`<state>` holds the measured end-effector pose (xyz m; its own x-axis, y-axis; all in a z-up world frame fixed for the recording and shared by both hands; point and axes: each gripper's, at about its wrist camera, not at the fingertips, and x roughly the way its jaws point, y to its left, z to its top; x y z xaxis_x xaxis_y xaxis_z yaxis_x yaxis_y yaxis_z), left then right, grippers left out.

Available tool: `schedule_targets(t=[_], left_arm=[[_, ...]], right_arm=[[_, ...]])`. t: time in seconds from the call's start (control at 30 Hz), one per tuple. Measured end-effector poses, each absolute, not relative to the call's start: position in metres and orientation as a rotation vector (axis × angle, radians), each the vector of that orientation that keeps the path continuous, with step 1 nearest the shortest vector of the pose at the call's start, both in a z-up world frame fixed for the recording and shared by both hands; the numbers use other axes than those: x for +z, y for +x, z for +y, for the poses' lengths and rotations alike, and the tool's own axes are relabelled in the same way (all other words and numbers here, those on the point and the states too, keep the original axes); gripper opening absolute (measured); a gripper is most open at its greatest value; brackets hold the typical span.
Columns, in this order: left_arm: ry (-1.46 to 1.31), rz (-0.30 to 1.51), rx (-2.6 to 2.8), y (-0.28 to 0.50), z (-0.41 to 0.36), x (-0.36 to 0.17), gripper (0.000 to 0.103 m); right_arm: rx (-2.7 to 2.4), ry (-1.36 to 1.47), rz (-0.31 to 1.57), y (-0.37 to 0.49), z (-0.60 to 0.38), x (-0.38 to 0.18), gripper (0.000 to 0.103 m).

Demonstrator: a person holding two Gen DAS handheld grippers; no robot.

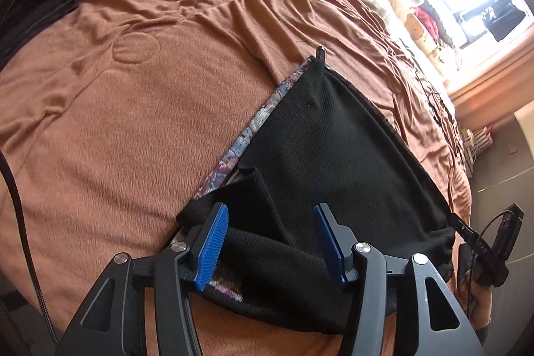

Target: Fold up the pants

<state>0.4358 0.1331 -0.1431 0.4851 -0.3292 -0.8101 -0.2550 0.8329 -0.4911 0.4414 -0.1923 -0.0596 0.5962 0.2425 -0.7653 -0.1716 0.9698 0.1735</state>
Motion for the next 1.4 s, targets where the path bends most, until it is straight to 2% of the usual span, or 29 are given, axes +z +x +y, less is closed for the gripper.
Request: schedule_targets(t=[0.13, 0.2, 0.47, 0.53, 0.6, 0.67, 0.97, 1.27, 1.4], left_arm=[[-0.653, 1.088, -0.032, 0.426, 0.130, -0.148, 0.061], [-0.658, 1.105, -0.037, 0.426, 0.126, -0.154, 0.069], [-0.746, 1.151, 0.021, 0.424, 0.129, -0.179, 0.069], [-0.800, 1.120, 0.050, 0.422, 0.135, -0.182, 0.060], [-0.827, 1.108, 0.089, 0.417, 0.140, -0.183, 0.021], [-0.881, 1.108, 0.087, 0.409, 0.143, -0.190, 0.006], [-0.919, 1.029, 0.096, 0.374, 0.157, -0.188, 0.004], [-0.909, 1.016, 0.104, 0.376, 0.166, -0.186, 0.004], [-0.897, 1.029, 0.094, 0.380, 0.168, -0.186, 0.007]], right_arm=[[0.248, 0.081, 0.925, 0.456, -0.178, -0.065, 0.039], [0.255, 0.081, 0.934, 0.461, -0.172, -0.068, 0.039], [0.303, 0.113, 0.969, 0.477, -0.157, -0.078, 0.039], [0.300, 0.100, 0.977, 0.481, -0.151, -0.081, 0.039], [0.300, 0.094, 0.983, 0.486, -0.146, -0.085, 0.039], [0.297, 0.091, 0.995, 0.493, -0.139, -0.090, 0.039], [0.273, 0.079, 1.068, 0.533, -0.113, -0.112, 0.039], [0.238, 0.059, 1.099, 0.566, -0.092, -0.126, 0.039], [0.208, 0.010, 1.095, 0.580, -0.082, -0.133, 0.030]])
